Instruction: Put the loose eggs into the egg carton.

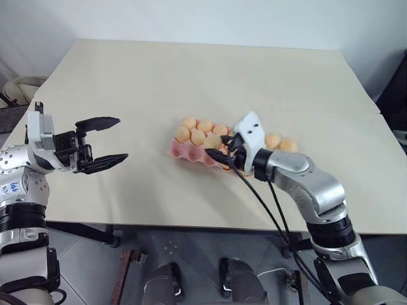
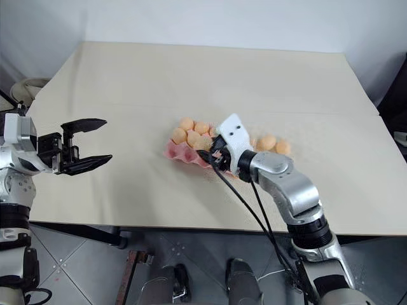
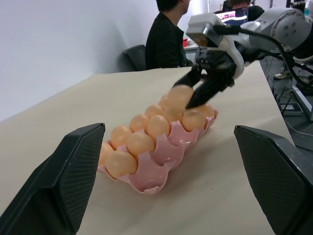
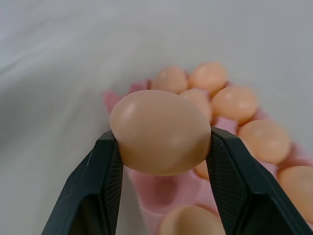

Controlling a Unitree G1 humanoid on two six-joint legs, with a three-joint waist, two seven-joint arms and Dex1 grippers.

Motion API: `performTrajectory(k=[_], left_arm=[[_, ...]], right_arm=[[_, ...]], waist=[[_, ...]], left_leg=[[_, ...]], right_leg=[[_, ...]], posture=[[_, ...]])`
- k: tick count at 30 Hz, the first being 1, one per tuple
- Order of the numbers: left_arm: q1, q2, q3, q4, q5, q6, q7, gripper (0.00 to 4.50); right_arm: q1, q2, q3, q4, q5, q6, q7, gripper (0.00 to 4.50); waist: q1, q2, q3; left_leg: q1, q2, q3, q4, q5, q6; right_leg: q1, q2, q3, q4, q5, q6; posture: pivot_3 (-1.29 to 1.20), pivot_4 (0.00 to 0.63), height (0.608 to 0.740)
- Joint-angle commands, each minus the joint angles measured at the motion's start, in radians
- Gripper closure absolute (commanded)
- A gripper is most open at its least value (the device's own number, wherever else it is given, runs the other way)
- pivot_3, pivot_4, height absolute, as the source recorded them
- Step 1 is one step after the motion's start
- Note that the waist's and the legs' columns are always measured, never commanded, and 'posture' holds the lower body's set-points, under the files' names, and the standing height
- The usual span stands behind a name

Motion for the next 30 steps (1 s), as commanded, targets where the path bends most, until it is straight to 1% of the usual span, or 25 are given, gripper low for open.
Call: performTrajectory(k=[1, 10, 15, 17, 18, 22, 23, 27, 30], left_arm=[[0.024, 0.016, 0.039, -0.046, -0.005, 0.002, -0.075, 0.00], [0.043, 0.009, 0.056, -0.073, -0.002, 0.005, -0.058, 0.00], [0.051, 0.007, 0.060, -0.084, -0.003, 0.005, -0.053, 0.00], [0.051, 0.007, 0.060, -0.084, -0.002, 0.004, -0.053, 0.00], [0.051, 0.007, 0.061, -0.083, -0.003, 0.003, -0.053, 0.00], [0.049, 0.008, 0.063, -0.079, -0.001, 0.001, -0.053, 0.00], [0.049, 0.007, 0.062, -0.077, -0.001, -0.001, -0.054, 0.00], [0.045, 0.004, 0.063, -0.070, 0.002, -0.003, -0.056, 0.00], [0.036, 0.003, 0.062, -0.059, 0.005, -0.007, -0.060, 0.00]], right_arm=[[-0.017, 0.001, 0.031, -0.004, -0.024, -0.008, 0.018, 2.31], [-0.054, 0.049, 0.076, 0.107, -0.095, -0.082, 0.020, 2.31], [-0.067, 0.051, 0.086, 0.145, -0.131, -0.116, 0.035, 2.31], [-0.066, 0.049, 0.088, 0.144, -0.138, -0.118, 0.046, 1.72], [-0.063, 0.046, 0.088, 0.132, -0.133, -0.110, 0.059, 1.53], [-0.053, 0.042, 0.080, 0.099, -0.130, -0.097, 0.079, 0.20], [-0.052, 0.041, 0.077, 0.097, -0.133, -0.103, 0.081, 0.04], [-0.063, 0.027, 0.048, 0.053, -0.114, -0.088, 0.099, 0.04], [-0.068, -0.007, -0.013, -0.011, -0.064, -0.059, 0.132, 0.04]], waist=[[-0.001, 0.000, 0.000], [-0.004, 0.000, 0.000], [-0.003, 0.000, 0.000], [-0.004, 0.000, 0.000], [-0.004, 0.000, 0.000], [-0.004, 0.000, 0.000], [-0.004, 0.000, 0.000], [-0.003, 0.000, 0.000], [-0.002, 0.000, 0.000]], left_leg=[[0.000, 0.000, 0.000, 0.000, 0.000, 0.000], [0.002, 0.002, 0.000, -0.001, 0.002, -0.003], [0.002, 0.002, 0.000, -0.001, 0.002, -0.003], [0.002, 0.002, 0.000, -0.001, 0.002, -0.003], [0.002, 0.002, 0.000, -0.001, 0.002, -0.003], [0.002, 0.002, 0.000, -0.001, 0.002, -0.003], [0.002, 0.002, 0.000, -0.001, 0.002, -0.003], [0.002, 0.002, 0.000, -0.001, 0.002, -0.003], [0.002, 0.002, 0.000, -0.001, 0.002, -0.003]], right_leg=[[0.000, 0.000, 0.000, 0.000, 0.000, 0.000], [0.000, 0.002, 0.000, 0.003, 0.000, 0.000], [0.000, 0.001, 0.000, 0.002, 0.000, 0.000], [0.000, 0.001, 0.000, 0.002, 0.000, 0.000], [0.000, 0.001, 0.000, 0.002, 0.000, 0.000], [0.000, 0.001, 0.000, 0.002, 0.000, 0.000], [0.000, 0.001, 0.000, 0.002, 0.000, 0.000], [0.000, 0.001, 0.000, 0.002, 0.000, 0.000], [0.000, 0.001, 0.000, 0.002, 0.000, 0.000]], posture=[[0.00, 0.150, 0.740], [0.00, 0.150, 0.740], [0.00, 0.150, 0.740], [0.00, 0.150, 0.740], [0.00, 0.150, 0.740], [0.00, 0.150, 0.740], [0.00, 0.150, 0.740], [0.00, 0.150, 0.740], [0.00, 0.150, 0.740]])
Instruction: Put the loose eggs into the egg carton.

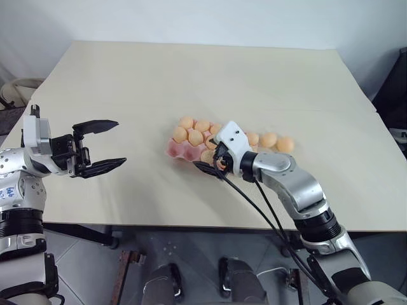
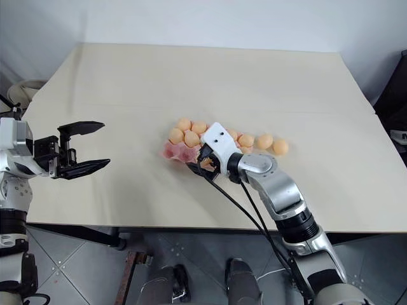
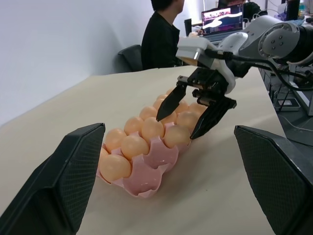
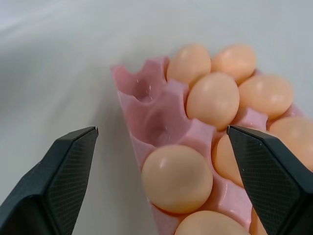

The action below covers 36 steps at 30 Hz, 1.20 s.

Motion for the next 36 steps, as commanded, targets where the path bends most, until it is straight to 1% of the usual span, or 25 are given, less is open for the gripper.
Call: performTrajectory(k=[1, 3, 7, 10, 12, 15, 17, 19, 23, 28, 32, 33, 36], left_arm=[[-0.014, 0.003, 0.027, -0.010, 0.001, -0.011, -0.061, 0.00], [-0.016, 0.004, 0.028, -0.006, 0.002, -0.013, -0.062, 0.00], [-0.020, 0.007, 0.030, 0.012, 0.005, -0.015, -0.069, 0.00], [-0.034, 0.002, 0.027, 0.037, 0.013, -0.022, -0.077, 0.00], [-0.053, -0.004, 0.023, 0.062, 0.019, -0.028, -0.082, 0.00], [-0.081, -0.014, 0.017, 0.098, 0.029, -0.037, -0.096, 0.00], [-0.095, -0.017, 0.014, 0.118, 0.033, -0.042, -0.104, 0.00], [-0.110, -0.019, 0.010, 0.137, 0.037, -0.047, -0.109, 0.00], [-0.124, -0.016, 0.004, 0.153, 0.037, -0.052, -0.113, 0.00], [-0.130, -0.011, 0.000, 0.157, 0.036, -0.054, -0.113, 0.00], [-0.125, -0.009, 0.001, 0.148, 0.033, -0.050, -0.113, 0.00], [-0.124, -0.009, 0.002, 0.145, 0.033, -0.048, -0.113, 0.00], [-0.120, -0.009, 0.004, 0.138, 0.033, -0.044, -0.113, 0.00]], right_arm=[[-0.018, -0.048, -0.105, -0.123, 0.076, 0.025, 0.048, 0.04], [-0.003, -0.088, -0.178, -0.177, 0.136, 0.052, 0.077, 0.04], [0.108, -0.250, -0.415, -0.232, 0.234, 0.056, 0.152, 0.04], [0.283, -0.399, -0.570, -0.251, 0.265, 0.007, 0.268, 0.04], [0.402, -0.462, -0.677, -0.250, 0.289, -0.026, 0.341, 0.04], [0.527, -0.501, -0.809, -0.211, 0.315, -0.074, 0.403, 0.04], [0.580, -0.514, -0.857, -0.180, 0.311, -0.114, 0.429, 0.04], [0.621, -0.523, -0.903, -0.148, 0.309, -0.147, 0.446, 0.04], [0.682, -0.540, -0.963, -0.119, 0.319, -0.174, 0.473, 0.04], [0.702, -0.552, -0.972, -0.098, 0.324, -0.195, 0.476, 0.04], [0.664, -0.536, -0.905, -0.058, 0.288, -0.223, 0.421, 0.04], [0.631, -0.518, -0.863, -0.023, 0.252, -0.263, 0.386, 0.04], [0.548, -0.487, -0.770, 0.060, 0.187, -0.288, 0.293, 0.04]], waist=[[0.001, 0.000, 0.000], [0.002, 0.000, 0.000], [0.015, -0.001, 0.000], [0.030, -0.001, 0.000], [0.031, -0.001, 0.000], [0.029, -0.001, 0.000], [0.021, -0.001, 0.000], [0.018, -0.001, 0.000], [0.018, 0.000, 0.000], [0.018, 0.000, 0.000], [0.019, 0.000, 0.000], [0.017, 0.000, 0.000], [0.007, 0.000, 0.000]], left_leg=[[0.000, 0.000, 0.000, 0.000, 0.000, 0.000], [0.000, 0.000, 0.000, 0.000, 0.000, 0.000], [0.000, -0.001, -0.001, -0.001, 0.000, 0.001], [0.000, -0.002, -0.001, -0.001, -0.001, 0.002], [0.000, -0.002, -0.001, -0.002, -0.002, 0.002], [0.000, -0.002, -0.001, -0.001, -0.002, 0.002], [0.001, -0.001, -0.001, 0.000, -0.001, 0.003], [0.003, -0.001, -0.001, 0.000, -0.003, 0.008], [0.003, -0.001, -0.001, 0.000, -0.001, 0.009], [0.003, -0.002, -0.002, 0.000, 0.000, 0.009], [0.003, -0.002, -0.002, 0.001, 0.000, 0.009], [0.003, -0.002, -0.002, 0.001, 0.000, 0.009], [0.003, -0.002, -0.002, 0.002, 0.000, 0.009]], right_leg=[[0.000, 0.000, 0.000, 0.000, 0.000, 0.000], [0.000, 0.000, 0.000, -0.001, 0.000, 0.000], [0.001, -0.001, -0.001, -0.002, 0.000, 0.000], [0.002, -0.001, -0.001, -0.005, 0.000, 0.000], [0.002, -0.001, -0.002, -0.007, 0.000, 0.000], [0.003, -0.001, -0.002, -0.007, 0.001, 0.001], [0.003, 0.000, -0.001, -0.006, 0.002, 0.003], [0.004, 0.000, -0.001, -0.005, 0.003, 0.002], [0.004, -0.001, -0.001, -0.004, 0.004, 0.001], [0.004, -0.002, -0.001, -0.003, 0.005, 0.001], [0.004, -0.002, -0.001, -0.003, 0.006, 0.002], [0.004, -0.002, -0.001, -0.003, 0.006, 0.002], [0.004, -0.002, -0.001, -0.003, 0.007, 0.002]], posture=[[0.00, 0.150, 0.740], [0.00, 0.150, 0.740], [0.00, 0.150, 0.740], [0.00, 0.150, 0.740], [0.00, 0.150, 0.740], [0.00, 0.150, 0.740], [0.00, 0.150, 0.740], [0.00, 0.150, 0.740], [0.00, 0.150, 0.740], [0.00, 0.150, 0.740], [0.00, 0.150, 0.740], [0.00, 0.150, 0.740], [0.00, 0.150, 0.740]])
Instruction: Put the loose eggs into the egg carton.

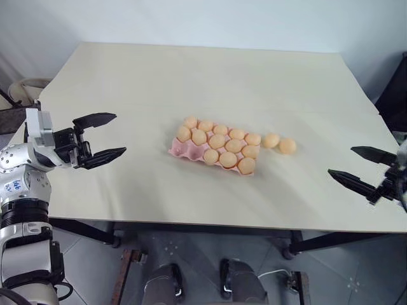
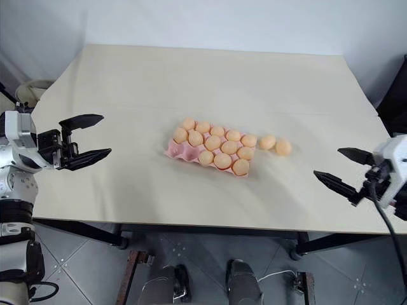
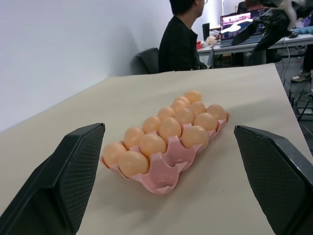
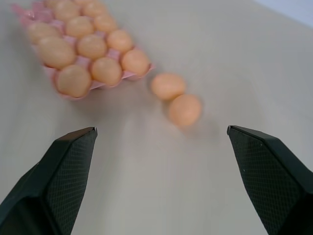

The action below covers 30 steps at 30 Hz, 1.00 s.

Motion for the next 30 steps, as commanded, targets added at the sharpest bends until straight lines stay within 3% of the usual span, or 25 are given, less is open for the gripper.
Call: performTrajectory(k=[1, 5, 13, 30], left_arm=[[-0.015, 0.013, 0.014, -0.028, -0.003, -0.003, -0.111, 0.00], [-0.009, 0.010, 0.016, -0.041, -0.006, 0.000, -0.106, 0.00], [0.010, 0.019, 0.027, -0.064, -0.011, 0.006, -0.098, 0.00], [0.049, 0.019, 0.048, -0.114, -0.015, 0.014, -0.076, 0.00]], right_arm=[[-0.094, 0.044, 0.102, 0.105, -0.082, -0.057, -0.113, 0.04], [-0.249, 0.114, 0.234, 0.284, -0.195, -0.116, -0.235, 0.04], [-0.420, 0.239, 0.349, 0.481, -0.231, -0.199, -0.273, 0.04], [-0.666, 0.305, 0.449, 0.950, -0.338, -0.425, -0.286, 0.04]], waist=[[-0.006, 0.000, 0.000], [-0.016, 0.001, 0.001], [-0.014, 0.002, 0.001], [-0.016, 0.002, 0.001]], left_leg=[[0.000, 0.000, 0.000, 0.000, 0.000, -0.001], [-0.001, 0.000, 0.001, 0.000, 0.001, -0.001], [-0.001, 0.000, 0.001, -0.002, 0.006, -0.005], [-0.001, 0.000, 0.002, -0.002, 0.007, -0.005]], right_leg=[[0.000, 0.000, 0.000, 0.000, 0.000, 0.000], [-0.001, 0.000, 0.001, 0.001, 0.001, 0.000], [-0.002, 0.000, 0.001, 0.001, 0.001, 0.000], [-0.002, 0.000, 0.001, 0.002, 0.001, 0.000]], posture=[[0.00, 0.150, 0.740], [0.00, 0.150, 0.740], [0.00, 0.150, 0.740], [0.00, 0.150, 0.740]])
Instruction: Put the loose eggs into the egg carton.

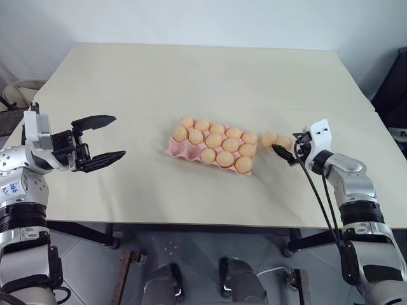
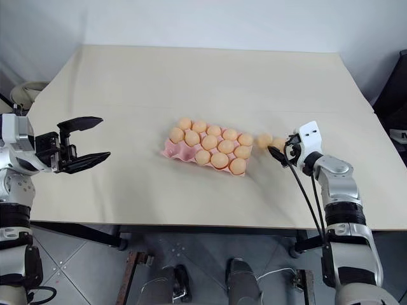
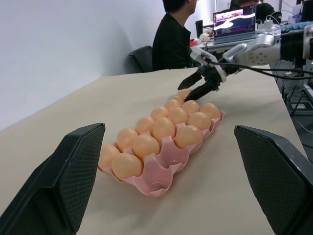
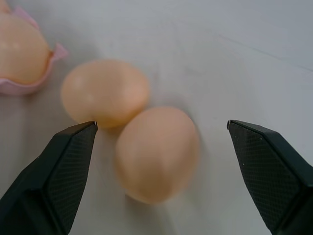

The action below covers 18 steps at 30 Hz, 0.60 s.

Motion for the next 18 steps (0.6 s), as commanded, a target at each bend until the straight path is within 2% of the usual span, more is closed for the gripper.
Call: performTrajectory(k=[1, 5, 6, 9, 13, 18], left_arm=[[0.006, 0.015, 0.029, -0.039, -0.014, 0.001, -0.074, 0.00], [0.011, 0.015, 0.031, -0.045, -0.014, 0.000, -0.070, 0.00], [0.012, 0.015, 0.032, -0.046, -0.014, 0.000, -0.069, 0.00], [0.013, 0.014, 0.033, -0.044, -0.013, -0.003, -0.069, 0.00], [0.013, 0.013, 0.033, -0.044, -0.012, -0.005, -0.068, 0.00], [0.014, 0.009, 0.032, -0.047, -0.012, -0.005, -0.064, 0.00]], right_arm=[[-0.034, 0.003, -0.001, 0.052, -0.018, -0.047, -0.013, 0.04], [-0.056, 0.003, 0.006, 0.123, -0.047, -0.053, -0.040, 0.04], [-0.058, 0.006, 0.003, 0.133, -0.046, -0.067, -0.043, 0.20], [-0.059, 0.013, -0.006, 0.141, -0.038, -0.082, -0.044, 0.95], [-0.046, 0.017, -0.003, 0.103, -0.023, -0.083, -0.002, 2.37], [-0.018, -0.002, -0.016, 0.009, -0.015, -0.064, 0.004, 2.37]], waist=[[-0.001, 0.000, 0.000], [-0.003, 0.000, 0.000], [-0.004, 0.000, 0.000], [-0.011, 0.000, 0.000], [-0.018, 0.000, 0.000], [-0.021, 0.000, 0.000]], left_leg=[[0.000, 0.000, 0.000, 0.000, 0.000, 0.000], [0.000, 0.000, 0.000, 0.000, 0.000, 0.000], [0.000, 0.000, 0.000, 0.000, 0.000, 0.000], [0.000, 0.000, 0.000, 0.001, 0.001, 0.000], [0.000, 0.000, 0.000, 0.001, 0.001, 0.000], [0.000, 0.000, 0.000, 0.000, 0.001, 0.000]], right_leg=[[0.000, 0.000, 0.000, 0.000, 0.000, 0.000], [0.000, 0.000, 0.000, 0.000, 0.000, 0.000], [0.000, 0.000, 0.000, 0.000, 0.000, 0.000], [0.000, 0.000, 0.000, 0.001, 0.000, 0.000], [0.000, 0.000, 0.000, 0.001, 0.000, 0.000], [0.000, 0.000, 0.000, 0.001, 0.000, 0.001]], posture=[[0.00, 0.150, 0.740], [0.00, 0.150, 0.740], [0.00, 0.150, 0.740], [0.00, 0.150, 0.740], [0.00, 0.150, 0.740], [0.00, 0.150, 0.740]])
